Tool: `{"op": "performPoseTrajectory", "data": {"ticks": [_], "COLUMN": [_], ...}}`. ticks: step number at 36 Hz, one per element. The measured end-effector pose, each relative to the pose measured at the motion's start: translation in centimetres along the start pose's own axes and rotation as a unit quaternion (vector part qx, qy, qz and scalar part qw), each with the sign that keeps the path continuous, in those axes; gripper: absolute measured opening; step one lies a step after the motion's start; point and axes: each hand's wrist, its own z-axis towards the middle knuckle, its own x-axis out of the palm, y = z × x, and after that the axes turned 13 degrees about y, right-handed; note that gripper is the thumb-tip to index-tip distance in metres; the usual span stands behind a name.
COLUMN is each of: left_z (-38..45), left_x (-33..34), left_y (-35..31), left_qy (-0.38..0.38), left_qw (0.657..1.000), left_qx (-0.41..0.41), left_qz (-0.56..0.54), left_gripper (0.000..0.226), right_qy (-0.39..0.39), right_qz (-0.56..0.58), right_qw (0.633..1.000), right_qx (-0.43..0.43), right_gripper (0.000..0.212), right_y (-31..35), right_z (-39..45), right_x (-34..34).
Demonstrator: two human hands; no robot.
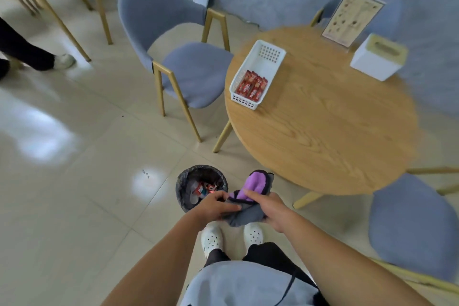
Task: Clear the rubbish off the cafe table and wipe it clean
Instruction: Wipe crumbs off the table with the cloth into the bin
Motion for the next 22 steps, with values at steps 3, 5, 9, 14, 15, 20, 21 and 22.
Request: {"op": "performPoseTrajectory", "data": {"ticks": [3, 5, 9, 14, 15, 20, 21, 22], "left_z": [0.1, 0.4, 1.3, 4.3, 5.2, 9.1, 9.8, 11.1], "left_x": [0.8, 1.3, 2.5, 3.7, 4.2, 7.2, 7.7, 8.5], "left_y": [-2.5, -4.3, -8.3, -12.8, -13.9, -19.2, -20.3, -21.6], "left_qy": [-0.024, -0.035, -0.088, -0.102, -0.095, -0.053, -0.05, -0.048], "left_qw": [0.998, 0.993, 0.975, 0.956, 0.957, 0.969, 0.969, 0.971], "left_qx": [0.028, 0.049, 0.105, 0.154, 0.155, 0.13, 0.128, 0.127], "left_qz": [-0.054, -0.099, -0.176, -0.228, -0.225, -0.205, -0.204, -0.194], "left_gripper": [0.033, 0.025, 0.015, 0.031, 0.044, 0.077, 0.078, 0.077], "right_qy": [0.005, 0.025, 0.078, 0.096, 0.103, 0.086, 0.086, 0.084], "right_qz": [0.083, 0.143, 0.229, 0.278, 0.291, 0.32, 0.321, 0.323], "right_qw": [0.996, 0.987, 0.966, 0.953, 0.948, 0.941, 0.94, 0.94], "right_qx": [-0.043, -0.065, -0.093, -0.08, -0.08, -0.073, -0.077, -0.076], "right_gripper": [0.049, 0.044, 0.037, 0.038, 0.039, 0.032, 0.035, 0.039], "right_y": [1.1, 2.0, 3.9, 6.7, 7.2, 10.4, 10.9, 11.6], "right_z": [-0.8, -1.3, -1.3, -0.3, 0.1, 0.8, 1.1, 1.8], "right_x": [-1.3, -2.2, -5.4, -10.3, -11.7, -18.0, -19.3, -21.3]}}
